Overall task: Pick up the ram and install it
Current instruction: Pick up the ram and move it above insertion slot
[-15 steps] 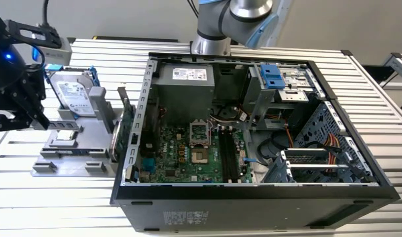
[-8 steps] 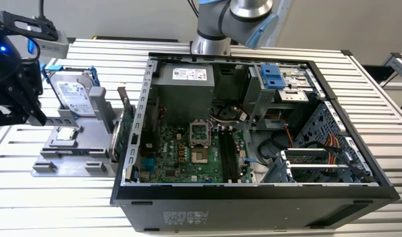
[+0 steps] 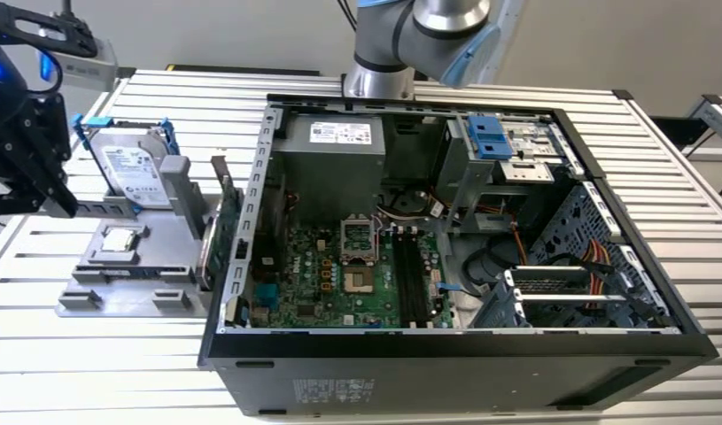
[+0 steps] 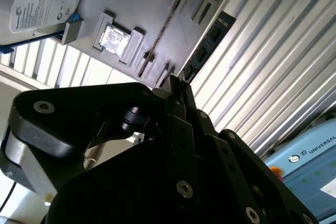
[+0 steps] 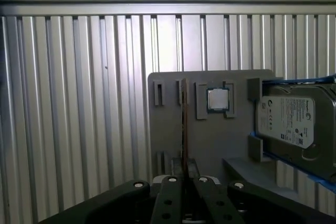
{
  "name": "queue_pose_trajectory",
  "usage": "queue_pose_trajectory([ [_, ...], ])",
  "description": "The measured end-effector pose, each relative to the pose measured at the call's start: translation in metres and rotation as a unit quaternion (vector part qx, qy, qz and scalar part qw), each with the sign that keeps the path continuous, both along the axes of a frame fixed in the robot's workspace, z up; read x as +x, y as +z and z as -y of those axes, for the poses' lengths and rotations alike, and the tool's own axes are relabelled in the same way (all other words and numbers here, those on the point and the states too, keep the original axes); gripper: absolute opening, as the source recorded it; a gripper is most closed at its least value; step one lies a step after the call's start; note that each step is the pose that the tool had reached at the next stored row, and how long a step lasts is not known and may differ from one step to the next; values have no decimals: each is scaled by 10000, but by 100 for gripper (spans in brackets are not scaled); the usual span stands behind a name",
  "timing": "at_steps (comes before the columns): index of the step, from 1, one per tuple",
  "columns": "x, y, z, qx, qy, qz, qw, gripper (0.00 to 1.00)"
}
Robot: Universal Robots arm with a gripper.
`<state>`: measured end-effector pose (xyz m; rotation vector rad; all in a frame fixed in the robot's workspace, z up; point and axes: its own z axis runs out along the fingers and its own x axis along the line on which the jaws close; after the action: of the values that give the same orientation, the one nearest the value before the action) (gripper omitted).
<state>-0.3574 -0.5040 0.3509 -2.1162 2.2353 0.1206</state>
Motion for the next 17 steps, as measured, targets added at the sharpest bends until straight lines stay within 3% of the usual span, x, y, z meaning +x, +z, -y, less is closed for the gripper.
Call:
queue_pose_trajectory([
  [17, -2, 265, 0, 29, -10, 1, 10000, 0],
])
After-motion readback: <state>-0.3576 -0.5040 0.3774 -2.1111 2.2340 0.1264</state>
